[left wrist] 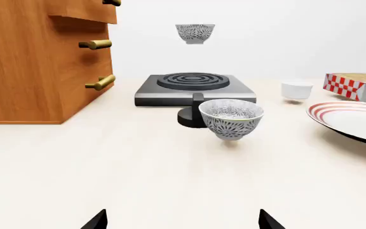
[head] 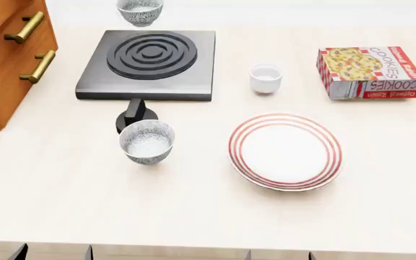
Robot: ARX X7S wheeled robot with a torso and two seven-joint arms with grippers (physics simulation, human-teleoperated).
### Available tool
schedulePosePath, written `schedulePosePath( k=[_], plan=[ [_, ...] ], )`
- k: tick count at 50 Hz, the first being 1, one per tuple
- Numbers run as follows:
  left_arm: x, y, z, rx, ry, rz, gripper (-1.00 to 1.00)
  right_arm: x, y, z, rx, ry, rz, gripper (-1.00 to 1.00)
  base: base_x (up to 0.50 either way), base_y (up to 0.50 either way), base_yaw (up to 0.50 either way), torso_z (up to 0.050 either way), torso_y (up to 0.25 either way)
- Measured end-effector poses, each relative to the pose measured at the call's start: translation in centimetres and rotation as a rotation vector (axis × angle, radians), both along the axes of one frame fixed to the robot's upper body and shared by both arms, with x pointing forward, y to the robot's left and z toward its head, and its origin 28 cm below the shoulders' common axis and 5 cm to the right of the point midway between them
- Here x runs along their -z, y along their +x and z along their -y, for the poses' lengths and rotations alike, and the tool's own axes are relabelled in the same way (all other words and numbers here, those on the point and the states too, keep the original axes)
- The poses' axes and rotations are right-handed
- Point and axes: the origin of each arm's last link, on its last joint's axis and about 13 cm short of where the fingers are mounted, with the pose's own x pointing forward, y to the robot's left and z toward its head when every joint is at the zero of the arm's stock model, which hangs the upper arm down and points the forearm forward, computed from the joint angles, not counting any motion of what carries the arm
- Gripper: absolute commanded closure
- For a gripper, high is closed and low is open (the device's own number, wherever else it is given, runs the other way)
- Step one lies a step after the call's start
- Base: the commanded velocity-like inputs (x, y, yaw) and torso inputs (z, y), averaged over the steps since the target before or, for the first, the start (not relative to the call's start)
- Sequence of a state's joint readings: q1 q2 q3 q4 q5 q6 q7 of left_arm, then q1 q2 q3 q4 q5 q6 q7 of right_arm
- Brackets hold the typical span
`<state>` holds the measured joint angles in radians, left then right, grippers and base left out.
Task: Pick the akita bowl on the stove and place it on the plate.
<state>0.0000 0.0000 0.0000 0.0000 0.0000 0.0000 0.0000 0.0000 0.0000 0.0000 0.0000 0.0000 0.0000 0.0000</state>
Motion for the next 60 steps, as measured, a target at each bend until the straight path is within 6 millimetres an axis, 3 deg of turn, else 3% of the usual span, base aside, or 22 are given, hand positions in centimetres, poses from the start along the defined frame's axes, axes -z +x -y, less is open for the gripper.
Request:
schedulePosePath(
  k=[33,41,50,60],
  plan=[
    [0.0,0.1,0.0,-0.001,0.009,-0.004,-1.0,0.0,0.0,-0.1,-0.017,-0.007,-0.011,-1.0,0.0,0.0,0.0,0.0,0.0],
    [0.1,0.1,0.1,0.003,0.009,-0.007,-1.0,-0.9,0.7,-0.4,-0.055,-0.026,-0.02,-1.0,0.0,0.0,0.0,0.0,0.0],
    [0.2,0.1,0.1,0.004,0.01,-0.011,-1.0,-5.2,3.2,-1.4,-0.086,-0.015,0.027,-1.0,0.0,0.0,0.0,0.0,0.0],
    [0.3,0.1,0.1,0.004,0.011,-0.013,-1.0,-13.4,7.3,-2.1,-0.08,0.002,0.124,-1.0,0.0,0.0,0.0,0.0,0.0]
  ],
)
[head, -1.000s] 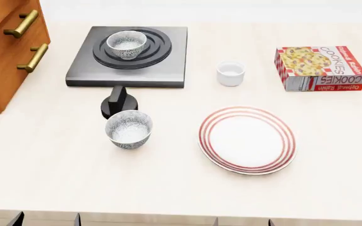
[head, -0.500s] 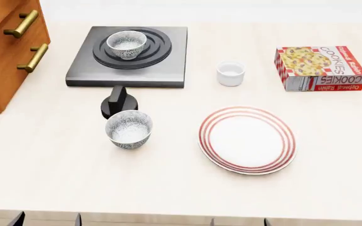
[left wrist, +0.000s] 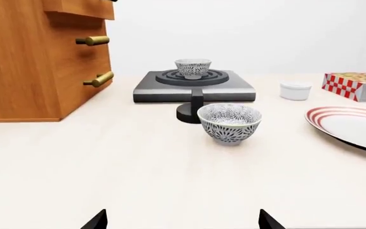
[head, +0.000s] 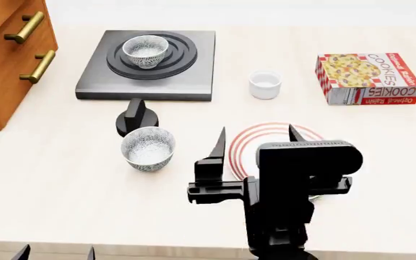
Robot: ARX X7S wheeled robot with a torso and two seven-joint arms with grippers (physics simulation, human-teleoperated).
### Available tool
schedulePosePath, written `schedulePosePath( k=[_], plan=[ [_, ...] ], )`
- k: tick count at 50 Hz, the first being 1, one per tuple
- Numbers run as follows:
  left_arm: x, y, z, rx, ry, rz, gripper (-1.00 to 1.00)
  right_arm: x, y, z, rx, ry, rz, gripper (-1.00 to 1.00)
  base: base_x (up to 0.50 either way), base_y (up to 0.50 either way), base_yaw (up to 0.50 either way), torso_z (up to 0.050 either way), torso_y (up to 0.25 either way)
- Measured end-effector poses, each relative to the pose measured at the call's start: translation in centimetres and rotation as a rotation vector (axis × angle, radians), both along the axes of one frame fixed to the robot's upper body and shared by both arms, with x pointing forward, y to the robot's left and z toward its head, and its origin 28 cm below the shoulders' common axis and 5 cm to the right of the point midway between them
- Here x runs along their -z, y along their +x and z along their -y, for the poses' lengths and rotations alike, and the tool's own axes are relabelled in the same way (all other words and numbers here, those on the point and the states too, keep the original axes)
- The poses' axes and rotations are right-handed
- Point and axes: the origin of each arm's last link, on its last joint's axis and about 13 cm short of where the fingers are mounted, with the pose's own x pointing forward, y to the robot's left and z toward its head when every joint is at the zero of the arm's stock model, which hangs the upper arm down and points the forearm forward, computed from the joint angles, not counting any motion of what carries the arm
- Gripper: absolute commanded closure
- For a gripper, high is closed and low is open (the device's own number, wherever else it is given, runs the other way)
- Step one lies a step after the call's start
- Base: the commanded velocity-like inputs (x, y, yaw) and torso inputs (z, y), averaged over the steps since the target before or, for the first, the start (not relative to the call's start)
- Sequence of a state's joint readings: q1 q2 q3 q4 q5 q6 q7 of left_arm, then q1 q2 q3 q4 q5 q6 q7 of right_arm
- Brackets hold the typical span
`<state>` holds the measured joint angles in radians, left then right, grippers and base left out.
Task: Pick the akita bowl on the stove and place it on the plate.
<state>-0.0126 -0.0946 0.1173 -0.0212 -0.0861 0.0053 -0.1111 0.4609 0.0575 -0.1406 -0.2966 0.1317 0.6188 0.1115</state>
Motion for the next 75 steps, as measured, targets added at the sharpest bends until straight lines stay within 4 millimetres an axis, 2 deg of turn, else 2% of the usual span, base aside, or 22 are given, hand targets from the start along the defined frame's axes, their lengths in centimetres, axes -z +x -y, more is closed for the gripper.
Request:
schedulePosePath(
  k=[5,10,14,18,27,39,53,75],
  plan=[
    [0.0,0.0,0.0,0.0,0.0,-0.001,-1.0,-4.1,1.6,0.5,0.03,-0.001,0.029,-1.0,0.0,0.0,0.0,0.0,0.0],
    [0.0,0.0,0.0,0.0,0.001,-0.001,-1.0,-6.9,2.2,1.0,0.05,-0.003,0.047,-1.0,0.0,0.0,0.0,0.0,0.0],
    [0.0,0.0,0.0,0.001,0.002,-0.002,-1.0,-9.6,1.9,2.3,0.069,-0.004,0.063,-1.0,0.0,0.0,0.0,0.0,0.0],
    [0.1,0.0,0.0,0.003,0.004,-0.003,-1.0,-11.0,0.8,3.6,0.098,-0.006,0.066,-1.0,0.0,0.0,0.0,0.0,0.0],
    [0.1,0.0,0.1,0.005,0.007,-0.005,-1.0,-10.3,-1.9,5.8,0.164,-0.003,0.051,-1.0,0.0,0.0,0.0,0.0,0.0],
    [0.1,0.0,0.0,0.003,0.008,-0.004,-1.0,-8.3,-3.8,6.6,0.195,-0.008,0.055,-1.0,0.0,0.0,0.0,0.0,0.0],
    [0.1,0.0,0.0,-0.001,0.007,-0.003,-1.0,-7.3,-4.6,6.8,0.192,-0.059,0.074,-1.0,0.0,0.0,0.0,0.0,0.0],
    [-0.3,0.1,0.0,-0.003,0.004,-0.001,-1.0,-7.0,-4.9,6.7,0.172,-0.072,0.096,-1.0,0.0,0.0,0.0,0.0,0.0]
  ],
)
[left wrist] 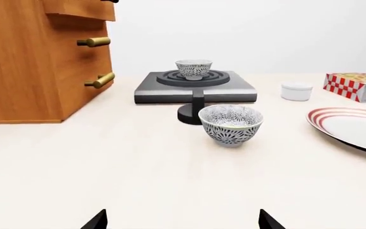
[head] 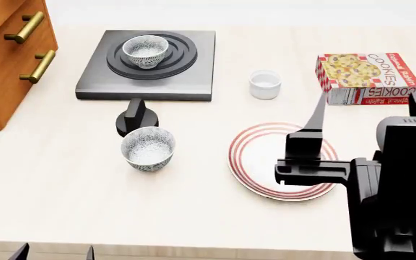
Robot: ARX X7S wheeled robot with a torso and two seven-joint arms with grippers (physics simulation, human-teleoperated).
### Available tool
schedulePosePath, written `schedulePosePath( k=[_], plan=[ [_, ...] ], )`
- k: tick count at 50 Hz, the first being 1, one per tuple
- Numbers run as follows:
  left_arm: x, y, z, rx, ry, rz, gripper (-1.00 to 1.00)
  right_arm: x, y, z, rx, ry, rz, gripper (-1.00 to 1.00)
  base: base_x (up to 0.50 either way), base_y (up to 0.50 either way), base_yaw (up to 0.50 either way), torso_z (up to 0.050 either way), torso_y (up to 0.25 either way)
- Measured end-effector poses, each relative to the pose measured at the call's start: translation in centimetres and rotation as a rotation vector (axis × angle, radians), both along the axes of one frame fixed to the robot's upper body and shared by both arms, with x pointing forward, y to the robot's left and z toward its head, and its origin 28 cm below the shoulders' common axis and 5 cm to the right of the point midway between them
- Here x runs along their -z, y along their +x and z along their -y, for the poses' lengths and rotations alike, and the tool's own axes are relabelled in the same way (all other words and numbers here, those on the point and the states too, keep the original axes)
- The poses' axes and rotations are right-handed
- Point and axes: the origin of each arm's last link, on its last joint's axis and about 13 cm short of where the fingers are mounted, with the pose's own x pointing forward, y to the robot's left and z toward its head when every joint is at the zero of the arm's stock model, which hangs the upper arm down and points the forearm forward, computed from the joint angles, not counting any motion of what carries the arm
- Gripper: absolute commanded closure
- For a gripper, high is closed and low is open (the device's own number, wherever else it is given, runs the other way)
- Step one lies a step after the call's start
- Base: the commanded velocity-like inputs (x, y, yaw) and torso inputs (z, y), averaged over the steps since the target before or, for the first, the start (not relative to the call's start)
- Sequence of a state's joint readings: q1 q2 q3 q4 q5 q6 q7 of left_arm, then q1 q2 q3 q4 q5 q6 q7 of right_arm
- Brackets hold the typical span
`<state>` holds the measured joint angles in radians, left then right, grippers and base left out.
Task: Pick the akita bowl on the stove and place it on the plate.
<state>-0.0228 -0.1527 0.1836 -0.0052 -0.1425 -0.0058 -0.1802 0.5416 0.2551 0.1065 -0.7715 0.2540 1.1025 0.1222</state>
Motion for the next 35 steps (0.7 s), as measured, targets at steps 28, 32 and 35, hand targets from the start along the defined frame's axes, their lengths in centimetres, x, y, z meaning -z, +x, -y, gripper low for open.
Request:
schedulePosePath(
  k=[28,32,35],
  plan=[
    [-4.2,3.4,-0.4,0.008,0.008,-0.007,-1.0,0.0,-0.1,-0.1,-0.016,0.002,0.009,-1.0,0.0,0.0,0.0,0.0,0.0],
    [-5.2,4.2,-0.5,0.003,0.002,-0.012,-1.0,0.0,-0.1,-0.1,-0.016,0.002,0.009,-1.0,0.0,0.0,0.0,0.0,0.0],
    [-5.9,5.0,-0.5,-0.001,0.001,-0.019,-1.0,0.0,-0.1,-0.1,-0.017,0.003,0.008,-1.0,0.0,0.0,0.0,0.0,0.0]
  ],
)
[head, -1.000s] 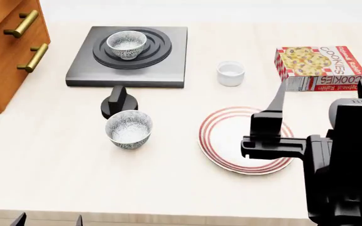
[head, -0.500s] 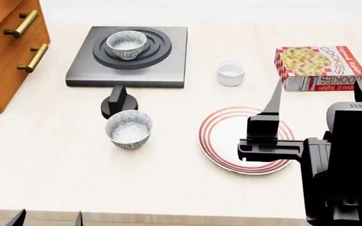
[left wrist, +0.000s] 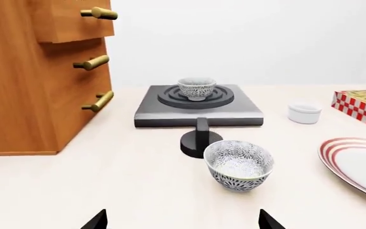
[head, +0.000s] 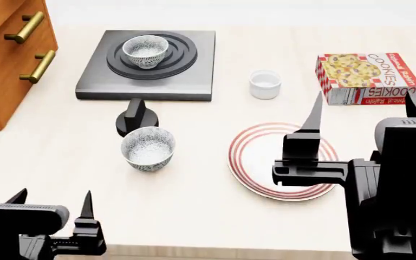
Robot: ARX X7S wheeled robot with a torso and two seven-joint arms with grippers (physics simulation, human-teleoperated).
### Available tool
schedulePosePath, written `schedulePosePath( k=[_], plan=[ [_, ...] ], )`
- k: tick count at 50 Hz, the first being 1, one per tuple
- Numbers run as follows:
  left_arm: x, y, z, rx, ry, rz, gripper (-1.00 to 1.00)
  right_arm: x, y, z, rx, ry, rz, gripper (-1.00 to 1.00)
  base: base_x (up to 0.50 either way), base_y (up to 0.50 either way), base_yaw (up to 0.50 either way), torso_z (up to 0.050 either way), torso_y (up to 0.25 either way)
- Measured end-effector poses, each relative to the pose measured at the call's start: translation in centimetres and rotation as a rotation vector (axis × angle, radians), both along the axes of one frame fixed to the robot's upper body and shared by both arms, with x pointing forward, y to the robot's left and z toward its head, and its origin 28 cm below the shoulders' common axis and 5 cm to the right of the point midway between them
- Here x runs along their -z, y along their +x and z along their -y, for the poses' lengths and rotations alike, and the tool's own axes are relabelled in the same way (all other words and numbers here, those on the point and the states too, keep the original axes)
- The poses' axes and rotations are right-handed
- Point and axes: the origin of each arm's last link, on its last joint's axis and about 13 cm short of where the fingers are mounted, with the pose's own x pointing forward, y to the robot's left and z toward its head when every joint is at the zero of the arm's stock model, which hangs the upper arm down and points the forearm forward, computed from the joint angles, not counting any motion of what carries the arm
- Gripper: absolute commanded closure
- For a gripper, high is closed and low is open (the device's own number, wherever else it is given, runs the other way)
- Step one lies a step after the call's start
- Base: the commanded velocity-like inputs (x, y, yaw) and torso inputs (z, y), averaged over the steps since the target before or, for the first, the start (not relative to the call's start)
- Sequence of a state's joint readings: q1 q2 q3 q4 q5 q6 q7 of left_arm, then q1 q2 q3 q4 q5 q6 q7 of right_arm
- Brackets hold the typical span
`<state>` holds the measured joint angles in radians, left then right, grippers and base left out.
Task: Pick the akita bowl on the stove and place it on the plate.
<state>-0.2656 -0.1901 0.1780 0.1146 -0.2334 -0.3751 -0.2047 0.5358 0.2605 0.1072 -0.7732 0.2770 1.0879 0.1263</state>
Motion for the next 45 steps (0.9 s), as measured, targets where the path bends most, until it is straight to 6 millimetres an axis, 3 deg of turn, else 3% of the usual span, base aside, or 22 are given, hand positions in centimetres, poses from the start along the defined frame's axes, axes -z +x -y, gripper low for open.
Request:
schedulePosePath(
  k=[23,45],
  plan=[
    [-4.1,4.7,0.0,-0.077,-0.007,-0.03,-1.0,0.0,0.0,0.0,-0.007,0.007,-0.003,-1.0,0.0,0.0,0.0,0.0,0.0],
    [-5.7,5.9,0.3,-0.099,-0.028,-0.045,-1.0,-0.1,0.0,0.0,-0.016,0.018,0.005,-1.0,0.0,-0.02,0.0,0.0,0.0]
  ],
)
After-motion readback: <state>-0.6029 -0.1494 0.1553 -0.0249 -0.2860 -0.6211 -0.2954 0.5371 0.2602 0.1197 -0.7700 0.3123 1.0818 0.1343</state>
